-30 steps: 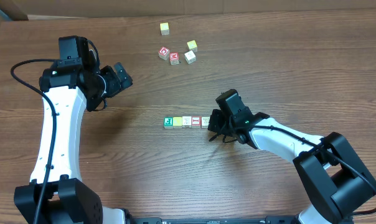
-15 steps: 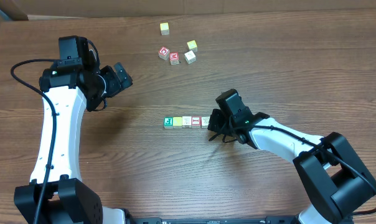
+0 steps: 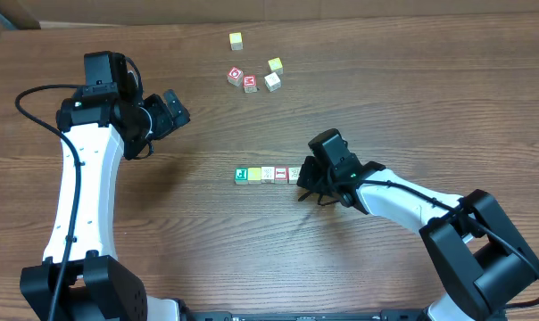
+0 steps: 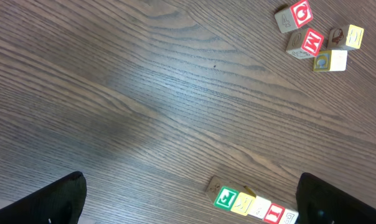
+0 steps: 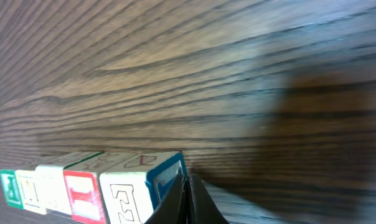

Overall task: Flip 5 blocks
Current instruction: 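Raise the right gripper and bring the left gripper to the row's left end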

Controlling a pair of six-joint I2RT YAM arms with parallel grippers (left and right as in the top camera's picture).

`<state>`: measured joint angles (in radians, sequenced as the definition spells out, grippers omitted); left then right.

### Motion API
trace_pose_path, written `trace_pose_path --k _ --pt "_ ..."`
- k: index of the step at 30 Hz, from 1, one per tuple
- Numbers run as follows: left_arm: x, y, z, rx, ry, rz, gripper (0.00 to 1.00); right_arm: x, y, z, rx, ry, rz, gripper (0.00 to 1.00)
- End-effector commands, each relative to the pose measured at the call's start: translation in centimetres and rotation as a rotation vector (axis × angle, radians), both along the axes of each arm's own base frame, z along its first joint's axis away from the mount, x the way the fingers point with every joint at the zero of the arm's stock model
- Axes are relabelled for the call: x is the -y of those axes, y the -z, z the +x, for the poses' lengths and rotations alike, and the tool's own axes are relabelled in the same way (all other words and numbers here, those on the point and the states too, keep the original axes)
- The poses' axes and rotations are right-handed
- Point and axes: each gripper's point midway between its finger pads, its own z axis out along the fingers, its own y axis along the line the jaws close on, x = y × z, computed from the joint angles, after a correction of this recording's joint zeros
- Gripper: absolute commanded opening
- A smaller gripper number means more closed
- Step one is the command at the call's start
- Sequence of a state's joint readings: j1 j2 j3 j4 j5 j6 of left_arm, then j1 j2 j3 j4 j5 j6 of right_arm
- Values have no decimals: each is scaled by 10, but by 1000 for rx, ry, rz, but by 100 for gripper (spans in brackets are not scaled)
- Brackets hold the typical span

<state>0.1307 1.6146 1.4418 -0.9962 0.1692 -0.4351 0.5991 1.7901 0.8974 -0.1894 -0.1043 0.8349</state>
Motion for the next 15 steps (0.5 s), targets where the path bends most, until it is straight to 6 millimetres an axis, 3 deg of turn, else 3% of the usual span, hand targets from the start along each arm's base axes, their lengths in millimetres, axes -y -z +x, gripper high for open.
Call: trace_pose_path --k 1,15 --pt "3 -2 2 8 19 2 100 -9 -5 2 26 -7 4 4" --pt "3 -2 2 8 19 2 100 -13 -12 14 95 4 9 4"
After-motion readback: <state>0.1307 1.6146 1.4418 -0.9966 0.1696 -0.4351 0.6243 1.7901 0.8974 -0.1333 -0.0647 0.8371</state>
